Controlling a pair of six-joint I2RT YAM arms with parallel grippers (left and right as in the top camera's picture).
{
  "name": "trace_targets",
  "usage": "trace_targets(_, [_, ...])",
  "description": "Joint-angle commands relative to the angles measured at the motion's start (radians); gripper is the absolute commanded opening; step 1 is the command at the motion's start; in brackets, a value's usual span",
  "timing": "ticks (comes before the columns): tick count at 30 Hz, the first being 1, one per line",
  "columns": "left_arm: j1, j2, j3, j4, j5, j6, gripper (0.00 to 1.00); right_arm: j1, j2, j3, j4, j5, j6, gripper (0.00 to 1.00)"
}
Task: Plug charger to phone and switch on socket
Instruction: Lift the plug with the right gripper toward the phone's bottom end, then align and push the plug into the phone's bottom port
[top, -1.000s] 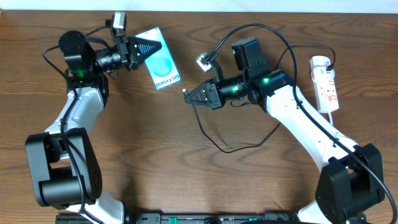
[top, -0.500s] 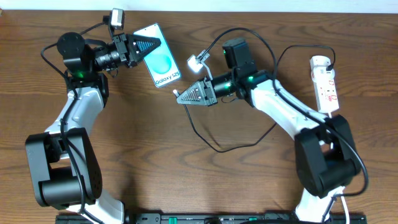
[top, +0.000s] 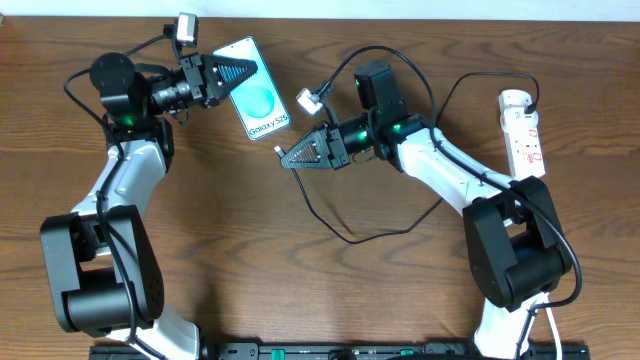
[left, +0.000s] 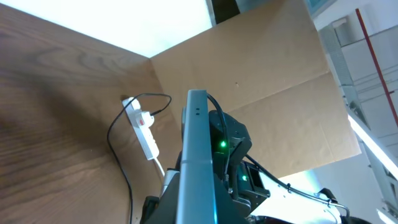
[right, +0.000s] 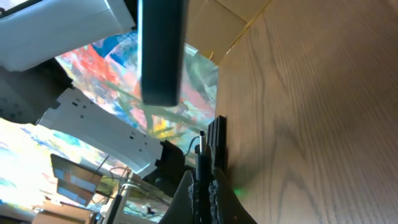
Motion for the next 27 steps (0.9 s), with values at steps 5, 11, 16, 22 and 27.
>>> trace_targets(5, [0.005, 0.002, 0.023, 0.013, -0.026, -0.009, 0.07, 0.006, -0.003, 0.013, 0.083, -0.034, 0.081, 0.01])
trace_targets(11, [0.005, 0.002, 0.023, 0.013, -0.071, -0.024, 0.07, 0.003, -0.003, 0.013, 0.233, -0.025, 0.206, 0.01])
trace_targets(16, [0.005, 0.002, 0.023, 0.013, -0.114, -0.042, 0.07, 0.003, -0.003, 0.013, 0.253, -0.022, 0.22, 0.01])
trace_targets(22, [0.005, 0.002, 0.023, 0.013, -0.114, -0.042, 0.07, -0.003, -0.003, 0.013, 0.253, -0.003, 0.22, 0.01])
trace_targets(27, [0.005, 0.002, 0.022, 0.013, -0.107, -0.042, 0.07, -0.018, -0.003, 0.013, 0.253, -0.003, 0.221, 0.01])
